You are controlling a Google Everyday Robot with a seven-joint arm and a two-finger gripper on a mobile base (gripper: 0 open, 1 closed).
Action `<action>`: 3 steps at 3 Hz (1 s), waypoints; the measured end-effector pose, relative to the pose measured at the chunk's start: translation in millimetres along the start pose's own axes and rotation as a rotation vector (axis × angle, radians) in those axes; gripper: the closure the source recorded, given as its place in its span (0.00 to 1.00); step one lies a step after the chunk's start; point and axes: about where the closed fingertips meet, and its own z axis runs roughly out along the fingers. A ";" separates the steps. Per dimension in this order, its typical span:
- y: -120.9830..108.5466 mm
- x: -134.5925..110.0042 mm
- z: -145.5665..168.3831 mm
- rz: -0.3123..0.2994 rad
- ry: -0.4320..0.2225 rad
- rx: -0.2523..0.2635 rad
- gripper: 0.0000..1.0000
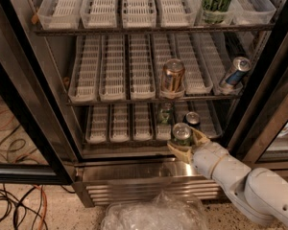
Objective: Pick green can from bottom shelf of fridge
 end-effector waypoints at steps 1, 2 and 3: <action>7.0 -11.1 -19.1 -0.030 0.000 -0.046 1.00; 12.3 -19.7 -35.5 -0.029 0.010 -0.062 1.00; 17.0 -19.9 -38.2 0.015 0.037 -0.052 1.00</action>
Offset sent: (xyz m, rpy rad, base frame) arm -0.0554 -0.0128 0.0349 -0.0320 0.0266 0.0688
